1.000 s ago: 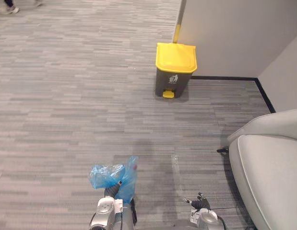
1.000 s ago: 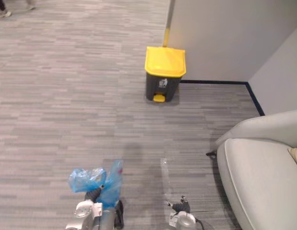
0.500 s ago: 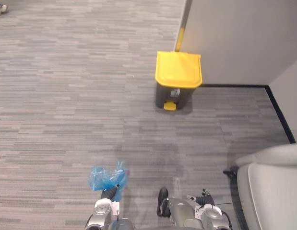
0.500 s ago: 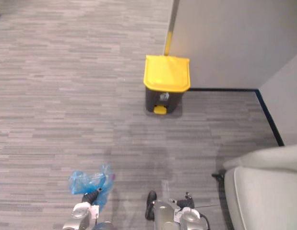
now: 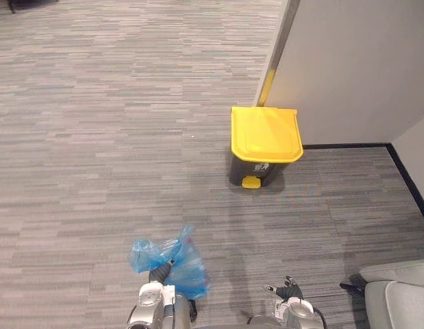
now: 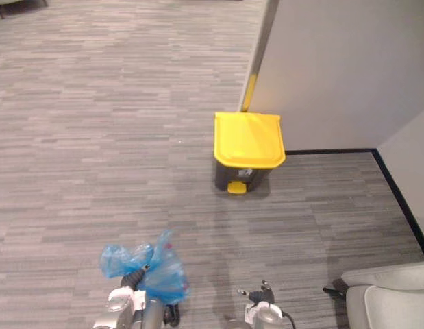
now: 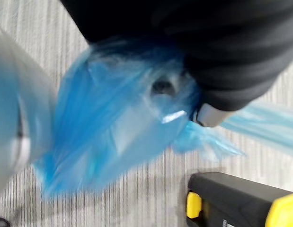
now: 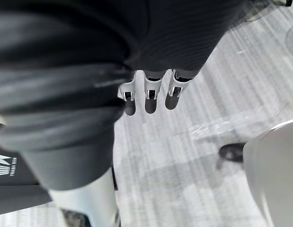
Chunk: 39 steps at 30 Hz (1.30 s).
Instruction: Gather rubbish on tea table into small bin, then transfer packed bag to large trash can.
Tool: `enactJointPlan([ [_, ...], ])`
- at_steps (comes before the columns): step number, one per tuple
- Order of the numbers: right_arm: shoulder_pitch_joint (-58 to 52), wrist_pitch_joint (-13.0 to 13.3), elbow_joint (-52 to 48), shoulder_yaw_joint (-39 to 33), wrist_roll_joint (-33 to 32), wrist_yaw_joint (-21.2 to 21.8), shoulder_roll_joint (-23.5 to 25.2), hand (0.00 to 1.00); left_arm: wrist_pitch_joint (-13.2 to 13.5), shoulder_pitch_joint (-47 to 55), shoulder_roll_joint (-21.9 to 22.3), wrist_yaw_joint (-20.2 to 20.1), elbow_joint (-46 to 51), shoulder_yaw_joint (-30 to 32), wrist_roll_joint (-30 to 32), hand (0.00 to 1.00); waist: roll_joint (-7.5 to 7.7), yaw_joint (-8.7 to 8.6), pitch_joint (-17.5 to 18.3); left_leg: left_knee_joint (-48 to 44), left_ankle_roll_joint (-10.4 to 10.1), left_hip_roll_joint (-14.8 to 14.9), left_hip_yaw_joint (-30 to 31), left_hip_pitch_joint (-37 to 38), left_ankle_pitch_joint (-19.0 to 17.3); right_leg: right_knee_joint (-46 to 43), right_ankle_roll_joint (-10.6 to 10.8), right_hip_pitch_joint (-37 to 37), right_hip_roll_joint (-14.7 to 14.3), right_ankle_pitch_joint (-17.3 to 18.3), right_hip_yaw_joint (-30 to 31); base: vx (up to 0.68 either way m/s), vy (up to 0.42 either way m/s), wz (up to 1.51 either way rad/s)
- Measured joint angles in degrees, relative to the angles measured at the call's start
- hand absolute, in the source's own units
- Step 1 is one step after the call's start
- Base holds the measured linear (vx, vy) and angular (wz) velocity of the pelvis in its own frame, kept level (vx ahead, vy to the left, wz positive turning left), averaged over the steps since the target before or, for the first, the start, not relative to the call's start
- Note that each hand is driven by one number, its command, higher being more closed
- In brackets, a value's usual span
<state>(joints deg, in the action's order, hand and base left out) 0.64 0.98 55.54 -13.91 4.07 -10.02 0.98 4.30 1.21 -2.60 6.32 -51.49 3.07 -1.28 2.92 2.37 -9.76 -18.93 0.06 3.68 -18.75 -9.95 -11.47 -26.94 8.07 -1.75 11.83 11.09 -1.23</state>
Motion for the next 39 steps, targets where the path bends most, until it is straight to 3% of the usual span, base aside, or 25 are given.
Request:
enactJointPlan([
  [1, -0.2, 0.0, 0.0, 0.0, 0.1, 0.0, 0.4, 0.00, -0.1, 0.2, -0.2, 0.1, -0.2, -0.8, 0.0, 1.00, -0.11, -0.26, -0.1, 1.9, 0.5, -0.3, -0.7, 2.8, -0.3, -9.2, 1.7, -3.7, 0.5, -1.1, 0.7, 0.32, 0.153, -0.32],
  [2, -0.4, 0.0, 0.0, 0.1, 0.1, 0.0, 0.6, 0.00, -0.1, 0.1, -0.5, 0.1, -0.3, -1.1, 0.0, 1.00, -0.23, -0.25, -0.2, 3.0, 0.7, -0.6, -0.8, 4.5, -0.4, -13.8, 1.3, -5.6, 0.6, -0.3, 0.2, 0.30, 0.099, -0.14],
  [4, -0.4, 0.1, -0.6, 0.8, 0.1, 0.1, 0.3, 0.00, -0.1, 0.1, -1.4, 0.2, -0.3, -1.6, 0.0, 1.00, -0.79, -0.42, -0.5, 6.3, 0.8, -0.7, -1.0, 9.1, -0.5, -20.6, -0.8, -9.1, 0.4, 2.4, -2.6, 0.28, 0.031, -0.06],
  [5, 0.1, 0.4, -0.6, 1.9, 0.1, 0.0, -0.4, 0.00, -0.1, 0.0, -2.0, 0.8, -0.4, -1.7, 0.0, 1.00, -1.44, -1.08, -0.8, 9.1, 0.7, -0.5, -1.0, 12.5, -0.5, -20.2, -3.4, -11.8, -0.1, 4.3, -7.3, 0.28, -0.017, -0.01],
  [7, 0.7, 0.4, -0.4, 2.1, 0.1, 0.0, -0.6, 0.00, -0.1, -0.2, -2.4, 1.1, -0.4, -1.6, 0.0, 1.00, -1.99, -1.50, -1.1, 10.6, -0.4, 0.5, -1.1, 14.4, -1.2, -16.1, -4.6, -14.5, -1.4, 5.1, -10.7, 0.25, -0.062, -0.03],
  [8, 1.2, 0.4, -0.4, 2.4, 0.2, 0.0, -0.8, 0.00, -0.1, -0.3, -2.5, 1.2, -0.9, -1.0, 0.0, 1.00, -2.13, -1.98, -1.2, 11.1, -1.3, 1.3, -1.2, 15.3, -1.7, -9.8, -5.4, -16.7, -2.8, 4.5, -12.6, 0.28, -0.136, -0.04],
  [10, 1.5, 0.4, -0.4, 2.4, 0.3, 0.0, -1.1, 0.00, -0.1, -0.5, -2.8, 1.2, -1.8, -1.0, 0.0, 1.00, -2.16, -2.38, -1.3, 12.3, -2.7, 1.9, -1.3, 17.0, -2.4, 2.2, -6.0, -18.2, -4.7, -0.6, -13.8, 0.37, -0.193, 0.04],
  [11, 1.0, 0.3, -0.3, 2.4, 0.3, 0.0, -1.3, 0.00, -0.1, -0.5, -3.2, 1.2, -2.4, -1.0, 0.0, 1.00, -1.24, -2.96, -1.1, 13.1, -4.2, 1.9, -0.8, 18.9, -3.0, 9.7, -7.5, -17.4, -5.6, -10.2, -13.7, 0.50, -0.218, 0.06],
  [12, 1.2, 0.2, 0.7, 2.2, 0.4, 0.0, -2.2, 0.00, -0.1, -0.7, -2.8, 1.1, -3.2, -1.2, 0.0, 1.00, -2.89, -3.20, -1.5, 13.5, -4.8, 3.1, 0.6, 20.2, -2.9, 10.2, -10.8, -15.6, -7.4, -11.6, -14.2, 0.50, -0.224, -0.01],
  [13, 1.4, 0.2, 0.7, 2.2, 0.4, 0.0, -2.4, 0.00, 0.0, -0.6, -2.8, 1.0, -3.2, -1.2, 0.0, 1.00, -3.05, -3.03, -1.5, 13.4, -5.3, 3.5, 0.7, 20.2, -2.3, 9.3, -11.3, -15.9, -7.7, -10.7, -14.1, 0.37, -0.190, -0.13],
  [14, 1.6, 0.1, 0.7, 1.3, 0.4, 0.0, -2.7, 0.00, 0.0, -0.8, -2.6, 1.0, -3.4, -1.3, 0.0, 1.00, -3.27, -3.16, -1.7, 12.5, -6.4, 3.7, 2.1, 20.3, -1.3, 5.7, -11.8, -16.5, -7.5, -7.3, -14.0, 0.34, -0.223, -0.02],
  [15, 1.4, 0.0, 0.7, 0.4, 0.4, -0.1, -2.8, 0.00, 0.0, -1.1, -2.2, 1.0, -3.5, -1.2, 0.0, 1.00, -3.35, -3.48, -1.8, 10.1, -7.2, 4.6, 3.0, 20.8, -0.9, 4.4, -12.6, -15.5, -7.6, -5.3, -14.7, 0.40, -0.270, 0.19],
  [17, 0.5, 0.0, 0.4, 0.1, 0.4, 0.0, -2.7, 0.00, 0.0, -1.6, -1.6, 0.9, -3.4, -0.9, 0.0, 1.00, -3.40, -3.55, -1.8, 2.6, -7.5, 6.3, 4.6, 18.8, -0.8, 6.2, -12.9, -12.0, -8.2, -4.5, -16.1, 0.30, -0.176, 0.31],
  [18, -0.9, 0.0, -0.7, 0.4, 0.3, 0.0, -2.1, 0.00, 0.1, -1.4, 0.0, 0.5, -2.2, 0.1, 0.0, 1.00, -3.36, -3.27, -1.8, -12.9, -9.0, 9.6, 5.6, 13.3, 1.3, 10.1, -13.1, -6.6, -9.6, -4.2, -16.6, 0.24, -0.095, 0.20],
  [19, -1.0, 0.0, -0.8, 1.1, 0.3, 0.0, -2.1, 0.00, 0.1, -1.0, 0.7, 0.4, -1.8, 0.3, 0.0, 1.00, -3.41, -2.96, -1.8, -18.5, -8.8, 11.0, 5.7, 11.2, 2.2, 11.3, -13.5, -5.1, -10.0, -4.0, -16.6, 0.32, -0.093, 0.06],
  [20, -1.0, 0.0, -0.8, 1.6, 0.3, 0.0, -2.0, 0.00, 0.0, -0.6, 1.5, 0.0, -1.4, 0.3, 0.0, 1.00, -3.47, -2.65, -1.8, -24.8, -7.9, 12.8, 5.1, 8.6, 0.8, 11.9, -13.6, -3.6, -10.4, -3.3, -16.4, 0.17, -0.003, -0.22],
  [21, -1.0, 0.0, -0.9, 1.7, 0.2, 0.0, -1.7, 0.00, 0.0, -0.4, 2.3, -0.2, -1.0, 0.3, 0.0, 1.00, -3.48, -2.26, -1.7, -27.9, -7.5, 13.8, 4.3, 6.6, -0.9, 12.4, -13.6, -2.1, -10.7, -3.1, -15.9, 0.27, 0.029, -0.40],
  [23, -0.6, 0.0, -1.1, 0.9, -0.2, 0.0, -0.9, 0.00, 0.0, 0.2, 3.3, -0.4, 0.0, 0.3, 0.0, 1.00, -3.32, -1.78, -1.6, -24.4, -6.3, 14.1, 1.6, 3.6, -3.5, 13.7, -13.5, -0.2, -10.7, -3.1, -14.0, 0.25, 0.072, -0.44],
  [25, -0.6, 0.0, -1.2, -0.2, -0.2, -0.1, 0.3, 0.00, -0.1, -0.1, 3.5, -0.5, 0.3, 0.3, 0.0, 1.00, -3.16, -1.51, -1.6, -11.8, -6.0, 11.5, 1.4, 2.0, -3.8, 14.2, -11.7, 1.3, -9.2, -3.1, -11.6, 0.20, 0.160, -0.46],
  [26, -0.7, 0.0, -1.2, -0.6, -0.2, -0.1, 0.4, 0.00, -0.1, -0.1, 3.6, -0.5, 0.3, 0.3, 0.0, 1.00, -3.13, -1.52, -1.6, -8.9, -5.8, 10.7, 1.7, 2.0, -3.1, 14.2, -11.2, 1.6, -8.7, -3.0, -11.1, 0.19, 0.215, -0.39],
  [27, -1.4, 0.0, -1.5, -1.2, -0.3, -0.1, -0.3, 0.00, -0.1, -0.2, 4.3, -0.5, 0.2, 0.2, 0.0, 1.00, -4.40, -1.56, -0.8, 1.3, -6.0, 8.8, 3.2, 2.2, 3.3, 14.2, -9.1, 1.8, -8.3, -2.6, -10.2, 0.18, 0.229, -0.30],
  [28, -1.5, 0.0, -0.9, -1.4, -0.3, -0.1, -0.9, 0.00, 0.0, -0.3, 4.1, -0.4, -0.8, 0.2, 0.0, 1.00, -4.00, -1.46, -0.6, 3.5, -5.8, 7.2, 4.0, 3.3, 7.2, 14.3, -7.1, 1.7, -7.7, -2.4, -8.0, 0.17, 0.219, -0.24],
  [30, -2.1, -0.1, -0.4, -1.4, -0.3, 0.0, -0.3, 0.00, 0.0, 0.0, 2.9, -0.4, -1.0, -0.6, 0.0, 1.00, -2.34, -1.60, 0.7, 7.3, -5.3, 4.4, 3.2, 5.1, 7.7, 16.7, -5.6, 2.2, -5.5, -2.7, -6.9, 0.14, 0.177, -0.13],
  [34, -1.9, -0.1, -0.3, -1.4, -0.2, 0.0, 0.2, 0.00, -0.1, 0.6, 0.8, -0.4, -2.1, -0.8, 0.1, 1.00, -1.65, -1.44, 1.1, 11.0, -4.6, 2.3, 0.4, 8.0, 8.1, 19.3, -4.1, 3.0, -4.0, -4.1, -4.4, 0.09, 0.134, -0.31],
  [39, -1.3, -0.1, 0.8, -0.4, 0.1, 0.0, -1.0, 0.00, -0.1, 0.7, -0.5, -0.1, -3.6, -2.4, 0.0, 1.00, -1.58, -2.03, 0.7, 13.1, -3.3, -0.3, -1.9, 10.3, 6.7, 8.0, -2.1, -3.0, -1.5, -0.9, -1.9, 0.02, 0.050, -0.29],
])
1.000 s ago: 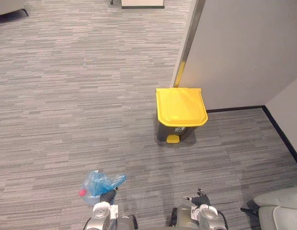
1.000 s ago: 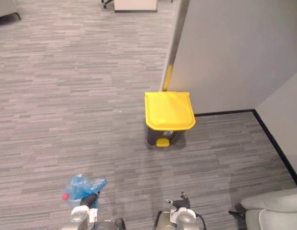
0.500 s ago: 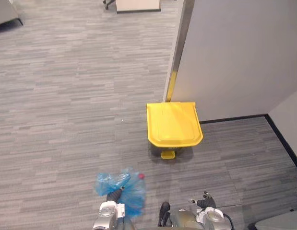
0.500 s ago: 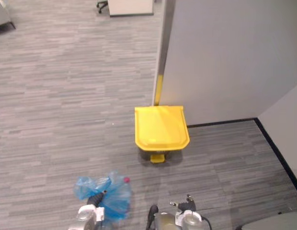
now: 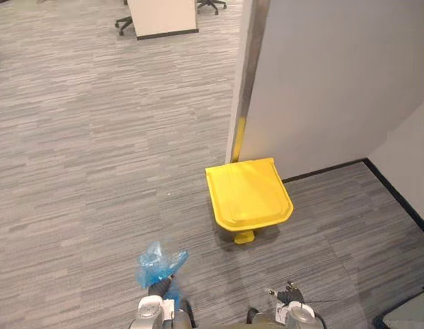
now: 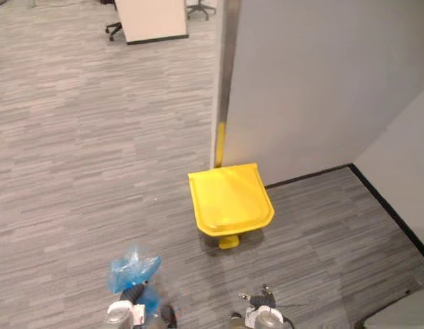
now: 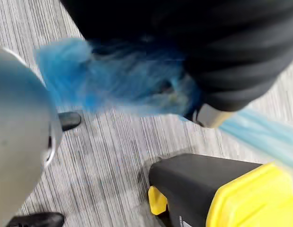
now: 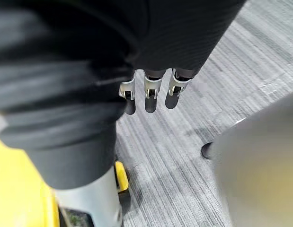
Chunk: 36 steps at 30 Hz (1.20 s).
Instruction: Gather rubbish on tea table into small bin, then transfer packed bag to large trash can.
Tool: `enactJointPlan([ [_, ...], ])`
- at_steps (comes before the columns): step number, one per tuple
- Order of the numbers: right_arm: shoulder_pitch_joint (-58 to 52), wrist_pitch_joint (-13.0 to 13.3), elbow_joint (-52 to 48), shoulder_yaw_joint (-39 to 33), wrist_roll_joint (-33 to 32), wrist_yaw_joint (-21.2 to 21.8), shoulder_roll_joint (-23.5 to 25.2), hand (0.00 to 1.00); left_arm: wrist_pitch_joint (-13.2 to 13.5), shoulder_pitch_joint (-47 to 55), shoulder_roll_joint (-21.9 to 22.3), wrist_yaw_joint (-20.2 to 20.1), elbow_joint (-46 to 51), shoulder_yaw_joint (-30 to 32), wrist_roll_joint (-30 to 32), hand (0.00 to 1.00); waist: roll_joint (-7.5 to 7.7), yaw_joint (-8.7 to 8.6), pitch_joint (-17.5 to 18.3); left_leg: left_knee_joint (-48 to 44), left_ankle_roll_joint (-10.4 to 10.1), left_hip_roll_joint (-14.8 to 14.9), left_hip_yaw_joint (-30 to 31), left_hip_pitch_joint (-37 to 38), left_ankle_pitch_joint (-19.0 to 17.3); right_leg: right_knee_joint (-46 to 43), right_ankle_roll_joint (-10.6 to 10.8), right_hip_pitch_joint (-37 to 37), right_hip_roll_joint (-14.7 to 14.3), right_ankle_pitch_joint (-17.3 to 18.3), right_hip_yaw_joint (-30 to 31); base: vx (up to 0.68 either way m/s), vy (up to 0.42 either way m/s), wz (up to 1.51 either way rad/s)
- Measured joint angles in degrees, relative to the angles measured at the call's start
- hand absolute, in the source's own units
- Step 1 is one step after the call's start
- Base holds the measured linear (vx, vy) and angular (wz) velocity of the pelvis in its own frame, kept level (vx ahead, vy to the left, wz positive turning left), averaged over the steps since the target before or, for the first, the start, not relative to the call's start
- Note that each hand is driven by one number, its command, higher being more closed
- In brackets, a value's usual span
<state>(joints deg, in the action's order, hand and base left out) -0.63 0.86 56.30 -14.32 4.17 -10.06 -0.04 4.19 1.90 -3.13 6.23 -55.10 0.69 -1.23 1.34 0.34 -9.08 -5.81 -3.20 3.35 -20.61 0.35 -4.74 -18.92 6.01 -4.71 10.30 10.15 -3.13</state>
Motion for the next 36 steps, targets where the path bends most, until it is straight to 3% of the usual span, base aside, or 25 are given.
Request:
enactJointPlan([
  [5, 0.4, 0.0, 1.1, 1.3, 0.2, 0.0, -0.6, 0.00, 0.0, 0.0, -0.5, 0.1, -0.4, 0.0, 0.0, 1.00, 0.07, -0.22, 0.0, 3.7, 0.9, -1.4, -0.2, 2.4, 0.9, -1.8, -0.2, -1.3, 1.1, -0.2, -1.0, 0.02, 0.043, -0.12],
  [8, 0.8, 0.0, 3.1, 1.5, 0.2, 0.0, -0.5, 0.00, 0.1, -0.1, -1.8, 0.2, -2.0, 0.1, 0.0, 1.00, 0.84, -0.08, 0.5, 5.9, 0.7, -2.5, 5.0, 2.5, 2.4, 5.0, -0.6, 1.3, 0.6, -0.5, -1.6, 0.05, -0.017, 0.02],
  [10, 0.7, -0.2, 3.3, 1.5, 0.2, 0.0, -0.7, 0.00, 0.0, -0.1, -1.7, 0.2, -2.9, 0.2, 0.0, 1.00, 0.27, -0.38, 0.3, 6.9, 0.6, -2.2, 7.3, 2.9, 3.2, 7.4, -0.7, 3.3, 0.0, -1.4, -3.0, 0.05, -0.054, 0.16],
  [14, 0.5, -0.4, 3.4, 1.5, 0.2, 0.0, -0.7, 0.00, 0.1, 0.1, -1.4, -0.1, -2.9, 0.6, 0.0, 1.00, 0.36, -0.24, 0.8, 10.3, -0.1, -1.2, 8.2, 4.6, 4.9, 11.3, -1.3, 5.9, -1.5, -3.0, -4.4, 0.03, -0.041, 0.12],
  [31, 1.1, -0.4, 5.6, 2.3, 0.2, 0.1, -1.2, 0.00, 0.0, 0.0, -1.3, -0.2, -2.9, 0.5, 0.1, 1.00, 0.67, -0.18, 1.0, 11.7, -0.1, -1.1, 5.6, 4.0, 4.9, 15.4, -1.1, 5.4, -2.2, -5.6, -2.0, -0.01, -0.002, -0.08],
  [33, 1.1, -0.4, 5.4, 2.2, 0.2, 0.1, -1.1, 0.00, 0.0, 0.4, -2.1, -0.2, -2.8, 0.6, 0.1, 1.00, 1.09, -0.15, 0.8, 8.9, 0.7, -1.7, 5.7, 2.4, 2.7, 13.6, -0.3, 4.3, -1.2, -4.8, -1.9, 0.02, 0.025, 0.03],
  [34, 1.1, -0.4, 4.9, 1.6, 0.2, 0.1, -1.1, 0.00, 0.0, 0.6, -2.5, -0.2, -2.6, 0.6, 0.0, 1.00, 1.41, -0.14, 0.6, 3.9, 1.0, -2.2, 6.1, 1.0, -0.6, 9.9, 0.8, 3.7, 0.2, -2.6, -1.9, 0.04, 0.044, 0.11],
  [35, 0.9, -0.4, 4.8, 1.3, 0.1, 0.1, -1.1, 0.00, 0.0, 0.8, -2.5, -0.2, -2.4, 0.6, 0.0, 1.00, 1.45, -0.14, 0.6, 2.3, 1.2, -2.3, 6.3, 0.7, -1.7, 8.6, 1.4, 3.7, 0.7, -2.0, -2.0, 0.06, 0.063, 0.18],
  [36, 0.4, -0.4, 4.0, 0.7, 0.1, 0.2, -1.2, 0.00, 0.0, 1.0, -2.2, -0.1, -2.3, 0.6, 0.0, 1.00, 0.89, -0.22, 0.3, -1.2, 1.9, -1.9, 7.2, 0.0, -4.9, 3.1, 2.6, 2.9, 1.3, -1.1, -2.0, 0.05, 0.112, 0.32],
])
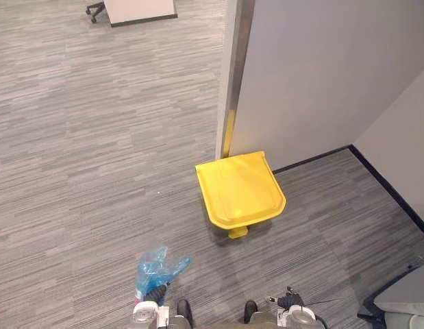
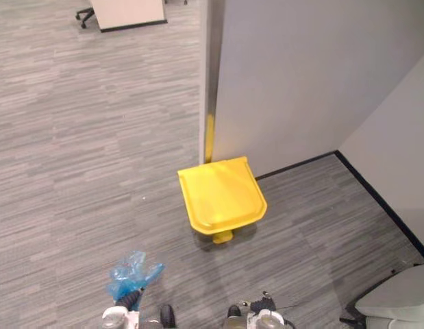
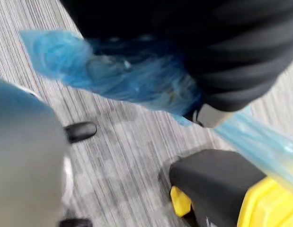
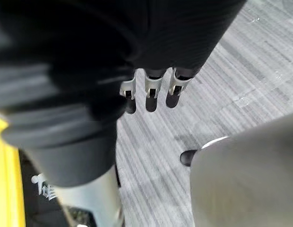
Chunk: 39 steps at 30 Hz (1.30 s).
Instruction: Gather rubbish on tea table into small bin, then transfer packed bag to large trash can.
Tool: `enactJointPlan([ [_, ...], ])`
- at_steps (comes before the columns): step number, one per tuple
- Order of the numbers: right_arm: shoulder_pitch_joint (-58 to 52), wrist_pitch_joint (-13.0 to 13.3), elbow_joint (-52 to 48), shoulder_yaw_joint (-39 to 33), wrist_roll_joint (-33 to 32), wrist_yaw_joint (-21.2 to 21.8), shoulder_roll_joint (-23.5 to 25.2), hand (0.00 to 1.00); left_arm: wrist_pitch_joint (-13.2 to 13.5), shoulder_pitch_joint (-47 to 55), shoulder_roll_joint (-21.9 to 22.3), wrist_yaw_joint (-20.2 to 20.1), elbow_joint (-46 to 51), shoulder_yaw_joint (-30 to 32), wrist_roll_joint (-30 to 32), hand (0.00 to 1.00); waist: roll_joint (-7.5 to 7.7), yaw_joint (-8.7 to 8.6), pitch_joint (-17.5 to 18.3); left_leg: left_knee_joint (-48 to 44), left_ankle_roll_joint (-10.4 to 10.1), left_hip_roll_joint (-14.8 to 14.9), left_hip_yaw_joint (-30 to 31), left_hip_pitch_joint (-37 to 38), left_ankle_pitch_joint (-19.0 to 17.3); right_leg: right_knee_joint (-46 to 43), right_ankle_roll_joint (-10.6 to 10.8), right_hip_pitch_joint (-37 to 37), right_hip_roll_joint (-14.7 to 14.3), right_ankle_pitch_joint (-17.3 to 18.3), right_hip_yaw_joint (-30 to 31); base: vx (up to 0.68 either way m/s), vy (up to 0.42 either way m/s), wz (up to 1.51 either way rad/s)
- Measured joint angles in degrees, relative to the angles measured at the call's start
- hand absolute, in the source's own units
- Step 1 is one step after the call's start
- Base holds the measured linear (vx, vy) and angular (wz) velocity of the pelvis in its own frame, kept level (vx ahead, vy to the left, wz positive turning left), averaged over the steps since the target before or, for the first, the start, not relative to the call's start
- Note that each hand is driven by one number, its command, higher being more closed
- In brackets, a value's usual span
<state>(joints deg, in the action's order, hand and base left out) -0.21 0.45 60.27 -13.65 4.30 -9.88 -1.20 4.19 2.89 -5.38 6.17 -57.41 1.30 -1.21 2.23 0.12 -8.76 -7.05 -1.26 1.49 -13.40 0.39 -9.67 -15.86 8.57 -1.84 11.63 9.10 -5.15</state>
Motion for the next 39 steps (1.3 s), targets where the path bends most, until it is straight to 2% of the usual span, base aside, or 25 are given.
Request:
enactJointPlan([
  [1, -0.2, 0.2, -1.6, -1.0, -0.3, 0.0, 0.0, 0.00, 0.0, 0.1, 0.5, 0.1, 0.0, 0.1, 0.0, 1.00, -0.80, -0.17, -0.2, -2.5, 0.5, 0.4, 1.5, 0.2, -2.2, -12.8, 1.4, -4.9, 0.9, -0.7, -0.8, 0.04, 0.098, 0.36],
  [2, 0.1, 0.3, -2.2, -1.2, -0.4, 0.0, -0.1, 0.00, 0.0, -0.3, 0.7, 0.1, 0.1, 0.0, 0.0, 1.00, -1.46, -0.17, -0.4, -3.1, 0.9, 0.5, 1.9, 1.0, -2.5, -16.0, 1.7, -6.8, 1.2, 0.6, -1.1, 0.09, 0.115, 0.40],
  [3, 0.1, 0.4, -2.7, -1.4, -0.3, 0.1, 0.2, 0.00, -0.1, -0.3, 0.8, 0.2, 0.2, 0.6, 0.0, 1.00, -1.54, -0.19, -1.1, -4.5, 2.0, 1.1, 3.0, 1.9, -4.3, -18.9, 0.2, -9.7, 0.8, 3.3, -2.7, 0.10, 0.058, 0.22],
  [4, 0.1, 0.4, -2.7, -1.3, -0.3, 0.2, 0.4, 0.00, -0.2, -0.3, 0.7, 0.3, 0.1, 0.9, 0.0, 1.00, -1.34, 0.01, -1.0, -4.6, 2.1, 1.4, 3.2, 2.2, -4.7, -18.7, -0.4, -11.0, 0.5, 3.6, -3.5, 0.19, 0.057, 0.26],
  [6, 0.5, 0.6, -3.4, -1.4, -0.4, 0.2, 0.6, 0.00, -0.2, -0.9, 0.5, 0.6, 0.1, 1.3, -0.1, 1.00, -0.42, 0.08, -1.8, -4.4, 1.3, 2.8, 3.8, 4.1, -6.2, -11.0, -2.3, -16.9, -2.3, 0.8, -6.9, 0.23, -0.004, 0.21],
  [7, 0.5, 0.6, -3.7, -1.5, -0.4, 0.1, 0.7, 0.00, -0.2, -1.2, 0.5, 0.7, 0.0, 1.3, -0.1, 1.00, -0.14, 0.06, -2.0, -4.4, 1.1, 2.8, 4.2, 4.4, -6.6, -7.3, -2.4, -18.1, -2.9, -1.0, -7.3, 0.31, -0.051, 0.30],
  [8, 0.7, 0.5, -4.8, -2.1, -0.4, 0.0, 0.9, 0.00, -0.3, -2.2, 0.7, 0.9, 0.0, 1.3, -0.1, 1.00, 0.69, -0.09, -2.9, -4.2, 0.5, 2.7, 4.8, 5.9, -7.7, 1.3, -1.6, -19.1, -3.4, -5.6, -8.4, 0.37, -0.105, 0.35],
  [9, 0.5, 0.1, -5.3, -3.0, -0.3, -0.2, 1.1, 0.00, -0.3, -3.1, 0.8, 1.0, 0.1, 1.5, -0.1, 1.00, 1.94, 0.03, -3.9, -4.4, -0.3, 2.1, 4.9, 7.9, -9.4, 6.4, -1.4, -20.2, -3.4, -7.9, -9.7, 0.39, -0.136, 0.35],
  [10, 0.4, 0.0, -5.4, -3.2, -0.4, -0.2, 1.1, 0.00, -0.3, -3.4, 0.9, 1.1, 0.0, 1.7, -0.1, 1.00, 2.25, 0.04, -4.0, -4.7, -0.7, 1.9, 5.0, 8.6, -10.2, 6.7, -1.9, -20.5, -3.1, -8.4, -10.3, 0.46, -0.182, 0.31],
  [11, 0.1, -0.2, -5.5, -3.9, -0.2, -0.4, 0.6, 0.00, -0.3, -3.8, 1.8, 1.2, 0.0, 1.7, -0.1, 1.00, 1.95, -0.02, -3.9, -5.5, -1.6, 2.1, 6.3, 10.4, -12.8, 6.1, -4.1, -19.3, -2.7, -8.6, -11.1, 0.66, -0.201, 0.02],
  [12, 1.1, -0.6, -5.7, -5.0, -0.2, -0.4, -0.7, 0.00, -0.3, -5.4, 3.2, 1.3, 0.0, 1.6, -0.1, 1.00, -1.96, 0.66, -4.9, -5.6, -2.4, 5.7, 6.6, 11.5, -14.9, 2.3, -5.6, -19.0, -5.5, -5.6, -11.9, 0.58, -0.162, 0.09],
  [13, 1.5, -0.5, -5.9, -5.4, -0.2, -0.4, -1.1, 0.00, -0.1, -5.9, 3.5, 1.1, -0.1, 1.5, 0.0, 1.00, -3.03, 0.55, -5.5, -5.5, -3.0, 6.5, 7.0, 11.5, -14.5, -0.3, -4.6, -19.7, -5.4, -3.4, -12.1, 0.67, -0.169, 0.20],
  [14, 1.3, -0.7, -6.6, -7.2, 0.0, -0.3, -1.5, 0.00, 0.1, -7.2, 3.8, 0.8, -0.1, 0.8, 0.0, 1.00, -2.70, 0.26, -5.8, -6.2, -5.0, 5.7, 9.6, 12.4, -12.6, -11.0, -4.7, -23.2, -3.0, 0.4, -11.6, 0.52, -0.172, 0.49],
  [15, 1.2, -1.1, -6.8, -8.2, 0.1, -0.2, -2.0, 0.00, 0.1, -7.0, 4.0, 0.9, 0.0, 0.9, 0.0, 1.00, -2.86, -0.01, -5.8, -10.4, -5.5, 5.8, 11.5, 12.5, -12.2, -18.2, -5.0, -23.8, -1.1, 5.7, -11.8, 0.61, -0.208, 0.39],
  [16, 1.5, -1.0, -6.9, -8.0, 0.1, -0.2, -2.3, 0.00, 0.2, -7.2, 4.0, 0.9, 0.1, 1.1, 0.0, 1.00, -3.20, -0.06, -5.6, -14.2, -5.3, 6.4, 11.8, 10.6, -11.8, -19.1, -5.8, -23.8, -1.4, 7.6, -12.0, 0.47, -0.208, 0.05],
  [18, 3.5, -0.9, -6.8, -7.6, 0.1, 0.1, -2.0, 0.00, 0.1, -8.4, 3.9, 1.0, 0.9, 1.8, -0.1, 1.00, -4.13, 0.31, -5.6, -21.9, -6.2, 9.1, 7.8, 4.9, -10.2, -15.9, -7.4, -23.7, -3.2, 7.0, -13.0, 0.33, -0.169, -0.04],
  [20, 4.3, -1.6, -6.0, -7.6, -0.2, 0.0, -2.2, 0.00, -0.2, -9.1, 4.0, 1.0, 1.5, 0.4, -0.2, 1.00, -4.09, -0.28, -5.6, -20.1, -5.4, 11.8, -1.1, 4.2, -8.9, -14.8, -7.6, -22.8, -2.7, 6.8, -13.8, 0.16, -0.099, 0.20],
  [22, 4.3, -1.4, -5.5, -6.1, -1.1, 0.0, -2.6, 0.00, 0.2, -9.1, 3.5, 1.1, 4.5, -0.9, -1.0, 1.00, -3.65, -0.43, -5.3, -14.9, -5.9, 11.4, -4.5, 5.9, -8.8, -14.5, -7.2, -23.0, -1.8, 6.6, -14.6, -0.01, -0.003, 0.33],
  [25, 5.2, -1.2, -5.3, -3.8, -2.2, 0.2, -2.6, 0.00, 0.7, -9.2, 1.6, 0.9, 7.5, -1.2, -1.3, 1.00, -3.37, -0.59, -4.8, -8.2, -7.8, 11.0, -1.6, 5.3, -10.6, -12.5, -6.9, -25.8, -2.5, 4.1, -15.2, -0.14, 0.004, 0.22],
  [26, 6.2, -1.2, -5.2, -3.3, -2.2, 0.2, -2.6, 0.00, 0.8, -9.2, 0.7, 0.8, 7.6, -1.2, -1.3, 1.00, -3.48, -0.62, -4.7, -5.8, -9.3, 11.1, 0.0, 4.7, -13.0, -12.6, -7.1, -27.5, -2.8, 3.2, -15.6, -0.24, -0.054, 0.01],
  [27, 7.2, -1.2, -4.9, -2.3, -2.2, 0.3, -2.3, 0.00, 0.4, -9.5, -0.7, 0.5, 7.2, -1.1, -1.3, 1.00, -2.14, -0.18, -5.0, -5.8, -9.0, 10.3, 0.4, 3.9, -13.0, -12.2, -6.9, -28.3, -2.4, 2.4, -14.8, -0.21, -0.075, 0.03],
  [32, 9.2, -1.0, -6.5, 3.6, -2.2, 0.6, -3.9, 0.00, 0.5, -7.7, -2.4, 0.1, 8.9, -0.5, -1.1, 1.00, -2.73, 0.14, -3.4, -4.4, -9.7, 11.6, 1.5, 1.6, -13.2, -12.0, -6.8, -31.2, -4.8, 2.2, -13.9, -0.08, -0.126, -0.03],
  [34, 11.9, -0.6, -10.8, 6.1, -2.1, 0.9, -5.0, 0.00, 0.5, -8.7, -3.0, 0.1, 10.2, -0.5, -1.1, 1.00, -2.92, 0.17, -3.2, -1.9, -10.0, 12.2, 1.5, 0.3, -12.1, -13.1, -6.3, -34.1, -5.8, 2.6, -13.6, 0.05, -0.201, -0.07],
  [36, 16.4, -0.1, -14.3, 8.4, -2.0, 0.9, -8.1, 0.00, 0.5, -9.7, -3.0, 0.1, 11.7, -0.7, -1.1, 1.00, -3.44, 0.17, -3.3, -0.1, -11.6, 14.2, 1.7, -0.5, -7.7, -16.0, -3.7, -36.4, -6.5, 4.2, -14.5, 0.08, -0.223, 0.08],
  [39, 22.7, 0.9, -14.8, 9.7, -1.8, 0.8, -11.1, 0.00, 0.9, -11.0, -2.8, 0.1, 13.0, -1.8, -1.2, 1.00, -3.39, -0.12, -3.3, 0.7, -13.3, 15.7, 2.3, -1.6, -5.3, -16.0, -4.0, -37.0, -8.1, 4.2, -12.2, -0.01, -0.174, 0.25],
])
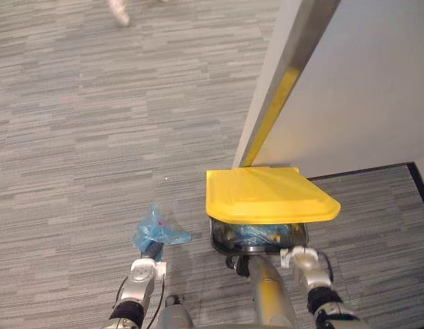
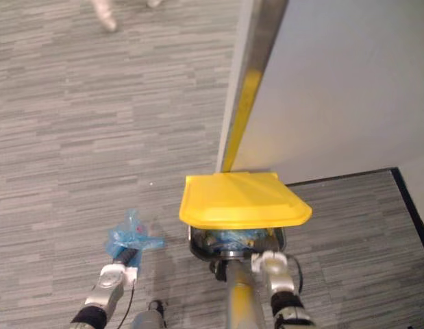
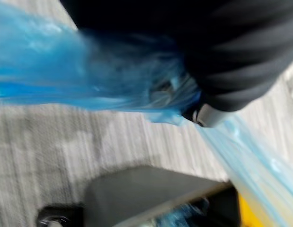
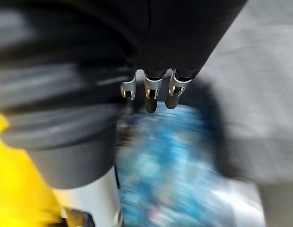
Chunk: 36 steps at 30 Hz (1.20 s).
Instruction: Gather rubbish on tea table into small bin, then transfer packed bag to large trash can.
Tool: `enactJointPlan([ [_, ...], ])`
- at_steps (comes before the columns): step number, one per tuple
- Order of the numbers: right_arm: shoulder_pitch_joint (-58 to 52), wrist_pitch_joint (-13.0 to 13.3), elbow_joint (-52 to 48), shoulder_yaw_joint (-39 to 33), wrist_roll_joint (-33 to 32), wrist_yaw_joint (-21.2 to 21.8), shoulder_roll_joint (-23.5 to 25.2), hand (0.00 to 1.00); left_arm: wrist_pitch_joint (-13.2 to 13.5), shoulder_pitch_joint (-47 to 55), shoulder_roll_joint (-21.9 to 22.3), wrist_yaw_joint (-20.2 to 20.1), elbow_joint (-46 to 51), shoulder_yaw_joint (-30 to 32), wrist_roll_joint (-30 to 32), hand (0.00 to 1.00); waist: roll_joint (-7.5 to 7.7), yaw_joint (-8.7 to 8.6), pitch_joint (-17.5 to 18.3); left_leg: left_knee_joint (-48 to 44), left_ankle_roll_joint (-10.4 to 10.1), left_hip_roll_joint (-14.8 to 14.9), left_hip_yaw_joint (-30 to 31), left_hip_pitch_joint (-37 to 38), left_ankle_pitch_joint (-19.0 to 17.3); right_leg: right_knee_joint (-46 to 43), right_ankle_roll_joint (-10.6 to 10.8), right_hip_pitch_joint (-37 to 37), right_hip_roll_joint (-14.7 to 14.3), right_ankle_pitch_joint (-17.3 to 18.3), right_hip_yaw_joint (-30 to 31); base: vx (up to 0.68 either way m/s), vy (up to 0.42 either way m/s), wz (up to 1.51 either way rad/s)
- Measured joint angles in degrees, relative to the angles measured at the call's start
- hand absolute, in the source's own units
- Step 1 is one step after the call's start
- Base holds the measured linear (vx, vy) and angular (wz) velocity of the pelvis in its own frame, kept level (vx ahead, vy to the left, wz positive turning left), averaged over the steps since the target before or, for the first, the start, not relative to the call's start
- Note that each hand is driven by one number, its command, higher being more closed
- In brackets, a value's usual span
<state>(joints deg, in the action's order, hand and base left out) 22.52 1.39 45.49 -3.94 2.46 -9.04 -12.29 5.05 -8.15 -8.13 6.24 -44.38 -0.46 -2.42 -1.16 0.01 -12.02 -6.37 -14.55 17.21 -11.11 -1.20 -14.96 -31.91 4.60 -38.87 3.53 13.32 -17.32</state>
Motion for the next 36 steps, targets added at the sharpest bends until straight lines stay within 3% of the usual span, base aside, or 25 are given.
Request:
enactJointPlan([
  [2, 3.3, 0.2, 0.2, 1.7, 0.0, -0.1, -1.6, 0.00, 0.7, -0.2, 0.0, 0.1, 0.9, -0.7, -0.1, 1.00, 0.10, -0.22, 0.0, -0.6, -0.6, -0.3, 0.7, -1.0, 0.1, 3.1, -1.2, 0.6, 0.2, -0.1, -1.5, -0.18, -0.121, 0.27],
  [4, 3.9, -0.2, 0.5, 3.0, 0.0, -0.2, -2.7, 0.00, 0.8, -0.3, 0.5, 0.1, 1.8, -0.9, -0.2, 1.00, 0.22, -0.50, -0.1, -13.5, 0.7, -0.2, 0.6, -5.3, -2.9, 4.3, -2.1, 0.9, 0.6, -0.9, -1.9, -0.22, -0.064, 0.17],
  [5, 4.0, -0.2, 0.2, 4.3, 0.0, -0.2, -3.4, 0.00, 0.9, 0.5, 0.8, 0.2, 2.7, -1.2, -1.2, 1.00, 0.20, -0.61, -0.1, -22.4, 2.2, -0.6, -0.4, -7.9, -5.8, 4.3, -2.8, 1.0, 0.6, -1.8, -1.9, -0.29, -0.050, 0.05],
  [6, 4.6, -0.4, 0.1, 5.0, 0.0, -0.2, -4.5, 0.00, 0.9, 0.8, 1.4, 0.2, 3.7, -1.8, -1.8, 1.00, -1.46, -1.05, 0.0, -20.4, 5.5, 1.9, -2.2, -8.7, -10.4, 4.1, -1.7, 0.9, 0.0, -2.5, -2.9, -0.29, -0.050, 0.10],
  [7, 5.1, -0.5, 0.2, 4.9, -0.1, -0.5, -4.8, 0.00, 1.0, 0.8, 1.5, 0.1, 4.6, -2.4, -2.2, 1.00, -1.24, -0.90, -0.7, -19.9, 1.6, 2.8, -2.4, -8.7, -10.7, 2.5, -2.0, 0.1, -0.4, -2.7, -2.1, -0.20, -0.068, 0.41],
  [8, 5.5, -1.2, 0.3, 5.0, -0.1, -0.7, -4.9, 0.00, 1.3, 0.8, 0.8, 0.1, 5.7, -2.9, -2.5, 1.00, 0.77, -1.07, -1.0, -18.2, 1.3, 2.2, -3.2, -8.7, -10.3, -2.6, -6.6, -2.2, -0.5, -3.3, 4.4, -0.05, -0.106, 0.86],
  [9, 6.6, -1.7, 0.3, 5.3, -0.1, -0.9, -5.4, 0.00, 1.5, 1.6, 1.1, 0.2, 7.8, -3.3, -3.2, 1.00, 2.68, -2.81, -0.8, -17.5, -0.7, 0.7, -2.1, -9.0, -9.4, 0.3, -5.3, -1.0, -0.1, -1.9, 7.7, -0.03, -0.140, 0.68],
  [10, 10.3, -2.0, 0.2, 5.6, -0.2, -0.9, -6.2, 0.00, 1.8, 3.3, 1.9, 0.2, 10.6, -4.0, -4.0, 1.00, 1.34, -1.72, -1.5, -22.8, -1.1, 1.3, -0.6, -9.6, -9.5, 4.4, -3.2, 0.2, -1.1, -3.6, 5.3, 0.04, -0.104, 0.25],
  [12, 15.1, -2.0, 0.0, 6.3, -0.2, -1.0, -7.3, 0.00, 1.9, 4.6, 2.1, 0.1, 12.9, -6.4, -4.5, 1.00, 0.00, -0.52, -1.5, -22.7, -0.5, 0.4, -1.4, -6.8, -9.6, 9.2, -3.0, 1.2, -2.8, -6.8, 3.0, -0.05, 0.012, -0.46],
  [13, 18.2, -1.7, -0.1, 6.9, -0.2, -1.1, -9.0, 0.00, 2.0, 4.8, 2.2, -0.1, 14.2, -7.9, -4.6, 1.00, -0.81, -0.58, -1.9, -17.9, 0.8, -0.6, -2.6, -3.4, -9.3, 9.4, -4.2, 1.2, -3.5, -7.8, 2.2, -0.07, 0.045, -0.07],
  [14, 19.5, -1.8, -0.2, 7.0, -0.3, -1.1, -10.0, 0.00, 2.0, 4.3, 2.2, -0.3, 14.7, -8.6, -4.7, 1.00, -1.18, -0.96, -2.3, -14.3, 0.7, -0.6, -3.2, -1.8, -10.3, 9.1, -4.6, 1.1, -3.5, -7.9, 1.6, -0.09, 0.049, 0.14],
  [15, 20.6, -1.9, -0.2, 7.6, -0.3, -1.3, -11.2, 0.00, 2.1, 3.7, 2.0, -0.5, 15.8, -9.2, -5.2, 1.00, 0.60, -0.66, -3.3, -12.1, 0.8, -1.7, -3.6, -0.4, -9.2, 9.6, -4.6, 1.7, -3.0, -8.5, 2.1, -0.12, 0.020, 0.11],
  [22, 21.5, -1.9, -4.3, 9.8, -2.6, -0.7, -13.2, 0.00, 3.4, 6.8, 0.7, -2.2, 25.8, -14.5, -8.8, 1.00, -0.47, -0.94, -3.4, -9.7, 0.8, -1.6, -3.2, 0.7, -8.1, 14.0, -5.7, 4.2, -3.6, -11.5, 0.9, -0.06, 0.010, 0.02],
  [25, 22.0, -2.0, -4.3, 10.8, -2.6, -0.2, -13.6, 0.00, 3.5, 6.6, 0.5, -3.2, 29.6, -17.3, -9.7, 1.00, -0.73, -0.96, -3.5, -7.8, -0.2, -1.2, -2.6, 1.4, -6.7, 14.1, -5.9, 4.7, -3.6, -11.6, -0.1, 0.04, -0.015, 0.12],
  [32, 22.5, -2.6, -4.1, 13.8, -3.7, 1.0, -14.3, 0.00, 3.7, 7.0, 0.3, -5.4, 38.8, -22.5, -13.7, 1.00, -0.97, -0.93, -3.5, -7.8, -0.2, -1.0, -2.1, 2.3, -6.5, 14.3, -5.8, 6.1, -3.4, -11.6, -0.7, 0.00, 0.005, 0.04],
  [36, 22.5, -2.6, -4.0, 14.1, -3.7, 1.9, -14.3, 0.00, 5.1, 6.9, 0.3, -6.5, 46.2, -25.4, -15.3, 1.00, -1.19, -0.92, -3.4, -7.8, -0.2, -1.0, -1.8, 3.0, -6.5, 14.4, -5.6, 7.0, -3.4, -11.5, -0.7, -0.04, 0.003, 0.03],
])
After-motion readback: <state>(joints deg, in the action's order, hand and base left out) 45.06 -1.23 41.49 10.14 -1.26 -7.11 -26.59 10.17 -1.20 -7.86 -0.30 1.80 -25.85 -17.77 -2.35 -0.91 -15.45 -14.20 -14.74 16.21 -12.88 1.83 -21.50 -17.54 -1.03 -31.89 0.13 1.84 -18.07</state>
